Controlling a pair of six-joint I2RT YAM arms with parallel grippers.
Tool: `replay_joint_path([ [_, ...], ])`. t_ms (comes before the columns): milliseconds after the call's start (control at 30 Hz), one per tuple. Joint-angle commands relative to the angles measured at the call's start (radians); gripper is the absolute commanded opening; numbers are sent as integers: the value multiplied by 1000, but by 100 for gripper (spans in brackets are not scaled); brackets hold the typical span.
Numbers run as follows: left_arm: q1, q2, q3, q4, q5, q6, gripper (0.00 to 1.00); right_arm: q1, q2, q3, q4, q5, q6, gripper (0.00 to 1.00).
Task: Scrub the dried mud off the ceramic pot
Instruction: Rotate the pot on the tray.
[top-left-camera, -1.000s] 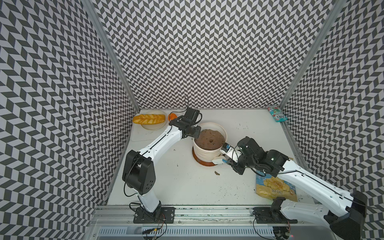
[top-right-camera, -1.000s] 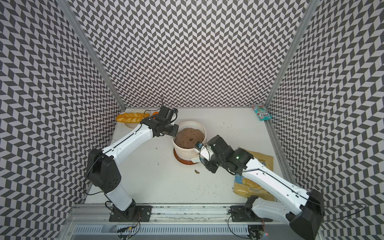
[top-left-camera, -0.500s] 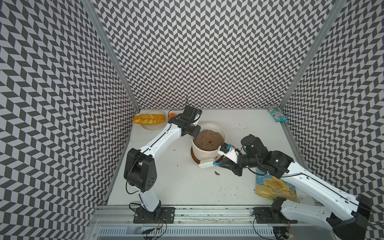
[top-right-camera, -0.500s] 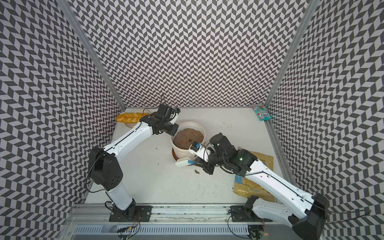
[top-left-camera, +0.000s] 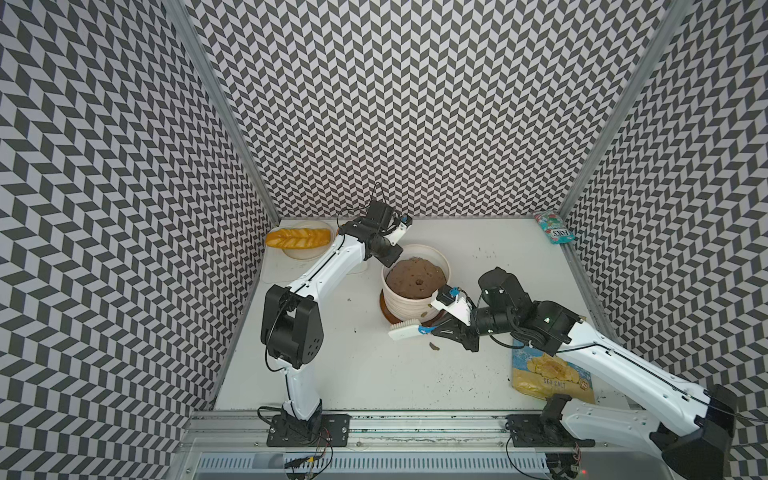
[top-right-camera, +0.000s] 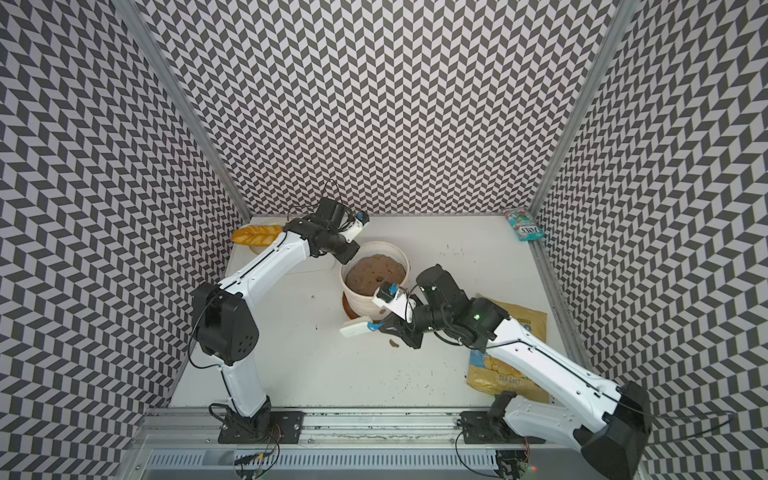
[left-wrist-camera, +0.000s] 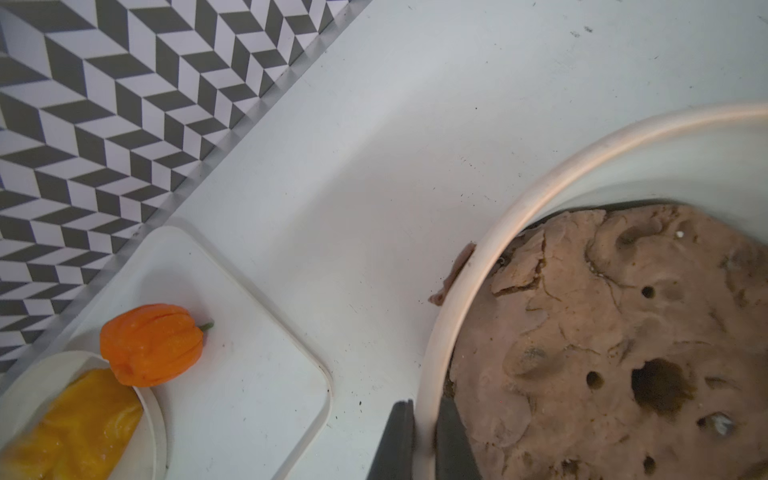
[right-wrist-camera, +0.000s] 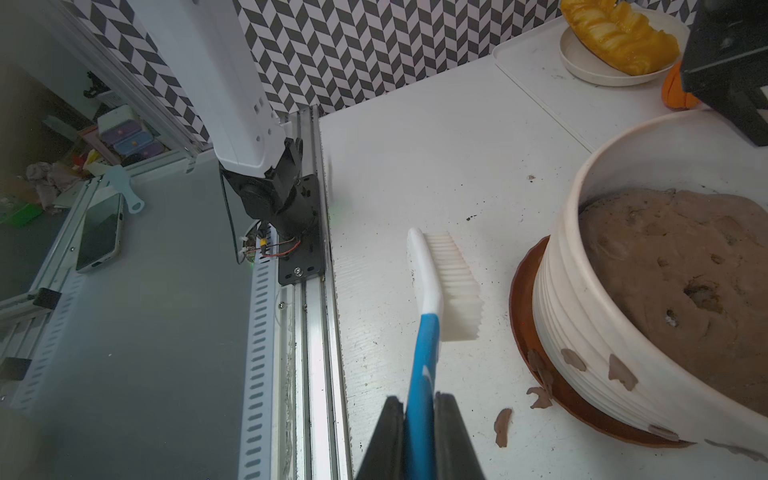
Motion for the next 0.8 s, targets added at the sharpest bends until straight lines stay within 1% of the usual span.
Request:
replay_joint_path([
  [0,-6,57,62,-50,81,103,0,3,-4,-15,75,-22,17,0],
  [67,-4,73,84,-59,87,113,0,4,-3,-15,72,-6,16,0],
  [200,-2,73,98,-54,60,92,1,4,0,-11,61,31,14,0],
  [233,-2,68,99,-55,52,80,4,3,1,-9,61,35,13,0],
  [267,0,60,100,-57,43,65,11,3,5,-7,59,38,12,0],
  [367,5,19,87,-43,24,25,25,2,15,-3,48,48,5,0],
  [400,7,2,81,-34,20,1,28,3,17,-3,46,51,4,0],
  [433,10,-19,75,-22,14,-23,34,2,19,-3,43,59,3,0],
  [500,11,-56,64,0,-38,-97,47,2,17,-7,39,66,1,0],
  [533,12,-68,70,-10,-56,-133,48,2,14,-10,39,67,2,0],
  [633,11,-101,85,-55,-49,-242,51,2,-2,-21,55,75,8,0],
  [733,8,-126,78,-122,-74,-382,52,2,-12,-27,63,71,14,0],
  [767,7,-129,74,-158,-86,-431,51,2,-17,-29,67,65,16,0],
])
